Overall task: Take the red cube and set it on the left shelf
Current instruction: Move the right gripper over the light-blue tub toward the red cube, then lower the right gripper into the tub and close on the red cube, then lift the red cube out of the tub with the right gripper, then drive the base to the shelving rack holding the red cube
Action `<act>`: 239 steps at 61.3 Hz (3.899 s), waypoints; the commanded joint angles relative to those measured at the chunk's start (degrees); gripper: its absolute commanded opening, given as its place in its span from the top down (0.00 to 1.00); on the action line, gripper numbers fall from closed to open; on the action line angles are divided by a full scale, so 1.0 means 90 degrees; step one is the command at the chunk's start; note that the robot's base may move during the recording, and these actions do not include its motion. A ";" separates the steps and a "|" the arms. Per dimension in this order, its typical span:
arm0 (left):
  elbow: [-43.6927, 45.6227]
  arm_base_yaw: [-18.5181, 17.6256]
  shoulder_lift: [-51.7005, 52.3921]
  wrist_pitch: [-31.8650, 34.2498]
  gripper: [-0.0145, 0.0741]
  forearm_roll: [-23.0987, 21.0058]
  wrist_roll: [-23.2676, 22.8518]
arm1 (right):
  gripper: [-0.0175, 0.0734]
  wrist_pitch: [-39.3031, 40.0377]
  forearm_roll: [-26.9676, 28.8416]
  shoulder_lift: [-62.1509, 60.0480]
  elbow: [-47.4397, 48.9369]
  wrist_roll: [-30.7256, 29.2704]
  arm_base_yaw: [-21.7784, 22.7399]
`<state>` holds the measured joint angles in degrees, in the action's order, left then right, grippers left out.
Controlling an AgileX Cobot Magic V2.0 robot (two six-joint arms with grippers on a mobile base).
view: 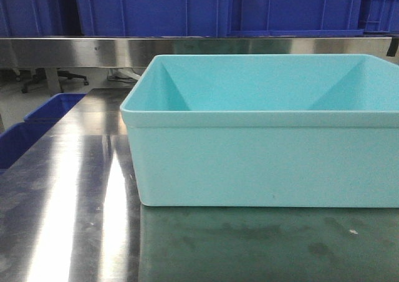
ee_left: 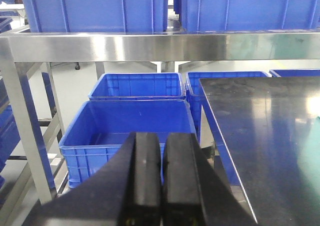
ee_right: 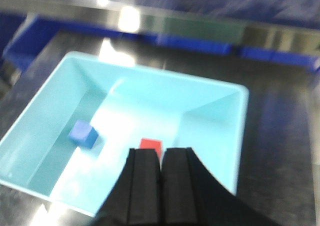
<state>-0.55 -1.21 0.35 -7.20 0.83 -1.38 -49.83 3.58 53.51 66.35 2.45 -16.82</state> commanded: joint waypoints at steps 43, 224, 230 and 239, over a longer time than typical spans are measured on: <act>-0.0147 -0.0008 0.0105 0.0553 0.72 -0.0043 -0.0005 | 0.13 0.0170 0.0286 0.4210 0.0945 0.0769 -0.0534; -0.0147 -0.0008 0.0105 0.0553 0.72 -0.0043 -0.0005 | 0.65 0.3046 -0.0398 -0.5070 -0.4503 0.0290 -0.0461; -0.0147 -0.0008 0.0105 0.0553 0.72 -0.0043 -0.0005 | 0.65 0.3046 -0.0398 -0.5070 -0.4503 0.0290 -0.0461; -0.0147 -0.0008 0.0105 0.0553 0.72 -0.0043 -0.0005 | 0.65 0.3046 -0.0398 -0.5070 -0.4503 0.0290 -0.0461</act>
<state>-0.55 -1.21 0.35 -7.20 0.83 -1.38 -27.39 0.50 7.32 24.37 5.66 -21.30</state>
